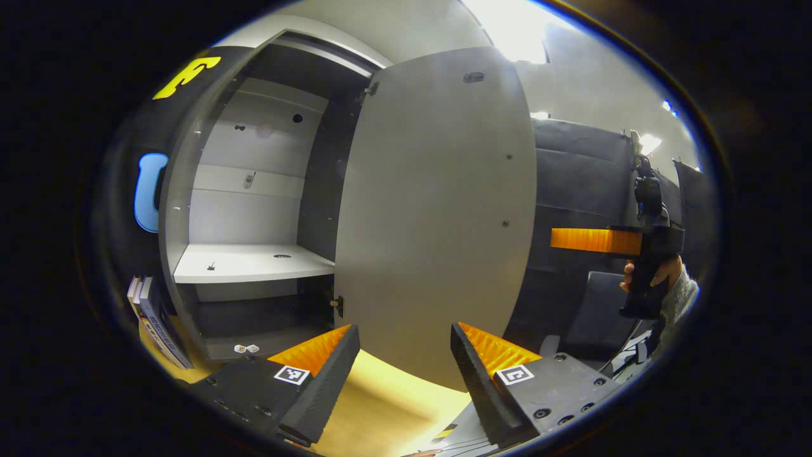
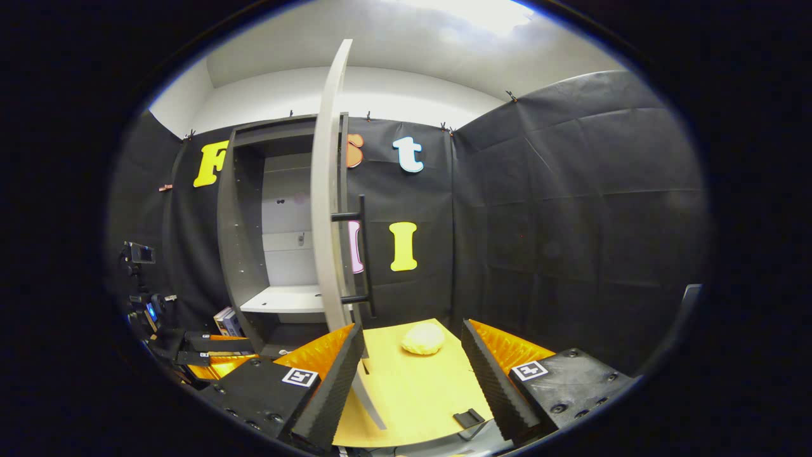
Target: Open the cabinet door with the right hand, grasp the bottle in the cabinet with the left hand and place it on the coaster, then close the cabinet door with the right hand.
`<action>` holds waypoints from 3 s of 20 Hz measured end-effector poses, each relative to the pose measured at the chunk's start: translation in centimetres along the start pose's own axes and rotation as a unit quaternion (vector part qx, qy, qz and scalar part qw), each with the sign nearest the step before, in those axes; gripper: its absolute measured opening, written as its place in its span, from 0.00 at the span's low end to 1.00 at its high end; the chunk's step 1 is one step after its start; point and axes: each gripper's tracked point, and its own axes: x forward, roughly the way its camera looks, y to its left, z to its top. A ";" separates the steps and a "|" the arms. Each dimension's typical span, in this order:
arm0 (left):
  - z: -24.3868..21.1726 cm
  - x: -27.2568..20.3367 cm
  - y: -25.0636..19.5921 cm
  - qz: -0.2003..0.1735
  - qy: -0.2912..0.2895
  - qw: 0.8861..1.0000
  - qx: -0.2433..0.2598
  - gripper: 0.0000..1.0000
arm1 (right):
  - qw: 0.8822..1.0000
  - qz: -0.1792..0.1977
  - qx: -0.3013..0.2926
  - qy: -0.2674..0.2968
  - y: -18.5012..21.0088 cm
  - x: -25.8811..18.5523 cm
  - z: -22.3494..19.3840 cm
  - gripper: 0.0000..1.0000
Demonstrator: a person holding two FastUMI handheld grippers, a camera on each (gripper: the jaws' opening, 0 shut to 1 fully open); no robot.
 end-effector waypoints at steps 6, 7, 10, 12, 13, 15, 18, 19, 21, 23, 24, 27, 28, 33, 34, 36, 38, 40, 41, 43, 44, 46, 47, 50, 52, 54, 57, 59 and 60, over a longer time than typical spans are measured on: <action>2.2 3.8 2.4 0.043 -0.023 0.999 0.005 0.90 | 0.996 0.085 0.000 -0.012 1.6 3.4 1.3 0.95; 2.2 4.1 2.8 0.050 -0.025 0.998 0.009 0.86 | 0.995 0.102 0.001 -0.011 2.9 4.1 0.9 0.95; 2.3 4.6 3.5 0.066 -0.025 0.997 0.013 0.85 | 0.990 0.139 0.003 0.000 3.9 5.1 0.8 0.85; 2.1 4.7 3.9 0.071 -0.020 0.997 0.008 0.90 | 0.986 0.168 0.006 0.011 5.2 5.2 0.7 0.94; 1.9 4.7 4.1 0.073 -0.016 0.997 0.005 0.90 | 0.984 0.178 0.007 0.013 5.6 4.5 1.0 0.82; 1.8 4.5 4.4 0.078 -0.012 0.997 0.004 0.90 | 0.980 0.199 0.009 0.020 7.3 4.3 0.8 0.88; 2.1 3.0 5.2 0.096 -0.016 0.995 0.007 0.90 | 0.970 0.242 0.020 0.030 10.6 4.0 0.4 0.91; 2.2 2.4 5.5 0.102 -0.018 0.995 0.007 0.90 | 0.965 0.258 0.027 0.035 11.7 4.0 0.3 0.92; 2.3 1.0 6.7 0.122 -0.021 0.992 0.010 0.90 | 0.957 0.286 0.035 0.040 14.2 3.9 0.0 0.92; 2.2 -0.9 7.8 0.147 -0.019 0.989 0.015 0.90 | 0.951 0.304 0.030 0.039 16.1 4.1 -0.1 0.92; 2.2 -1.9 8.4 0.160 -0.017 0.987 0.016 0.90 | 0.947 0.316 0.029 0.039 17.3 4.2 -0.2 0.92; 2.3 -4.6 10.0 0.196 -0.017 0.980 0.016 0.90 | 0.934 0.352 0.047 0.047 20.9 4.4 -0.9 0.92; 2.4 -5.6 10.6 0.209 -0.018 0.978 0.018 0.90 | 0.929 0.363 0.058 0.051 22.0 4.6 -1.0 0.92; 2.9 -9.6 13.3 0.278 -0.023 0.960 0.033 0.90 | 0.910 0.402 0.086 0.053 26.7 6.1 -1.6 0.92; 2.9 -10.4 13.7 0.291 -0.023 0.956 0.034 0.90 | 0.905 0.414 0.077 0.052 27.6 6.2 -1.7 0.92; 3.0 -11.6 14.4 0.312 -0.023 0.949 0.031 0.90 | 0.896 0.439 0.055 0.045 29.6 5.9 -1.4 0.92; 3.0 -12.6 15.1 0.332 -0.023 0.943 0.028 0.90 | 0.888 0.456 0.039 0.047 30.6 5.7 -1.9 0.92; 3.1 -13.2 15.5 0.347 -0.025 0.937 0.024 0.90 | 0.885 0.462 0.033 0.055 30.6 6.0 -2.5 0.92; 3.1 -13.3 15.7 0.354 -0.026 0.935 0.021 0.90 | 0.883 0.464 0.036 0.059 30.6 6.2 -2.6 0.92; 3.0 -13.7 16.1 0.366 -0.027 0.930 0.016 0.90 | 0.884 0.462 0.041 0.062 30.2 6.8 -2.7 0.92; 2.9 -13.7 16.2 0.369 -0.028 0.929 0.013 0.90 | 0.889 0.453 0.040 0.060 29.7 7.6 -2.6 0.92; 3.0 -13.5 16.3 0.371 -0.029 0.928 0.010 0.90 | 0.907 0.417 0.035 0.046 28.7 9.3 -2.6 0.92; 3.2 -13.2 16.3 0.369 -0.031 0.929 0.009 0.90 | 0.918 0.393 0.033 0.037 28.2 10.3 -2.6 0.92; 3.1 -12.0 15.8 0.357 -0.037 0.933 0.007 0.90 | 0.938 0.342 0.042 0.020 27.2 12.5 -3.0 0.94; 3.3 -10.5 15.3 0.343 -0.039 0.939 0.004 0.86 | 0.949 0.313 0.028 0.002 26.3 13.7 -3.7 0.95; 3.5 -9.3 14.9 0.329 -0.041 0.943 0.004 0.90 | 0.957 0.290 0.010 -0.003 25.5 14.3 -4.5 0.94; 3.8 -7.8 14.4 0.316 -0.043 0.948 0.006 0.90 | 0.962 0.270 -0.005 -0.028 24.9 14.1 -4.1 0.94; 3.9 -7.0 14.2 0.314 -0.046 0.948 0.005 0.90 | 0.967 0.252 -0.013 -0.038 24.3 14.3 -3.9 0.94; 4.1 -6.8 14.1 0.314 -0.048 0.948 0.004 0.90 | 0.968 0.247 -0.020 -0.040 24.0 14.5 -3.9 0.94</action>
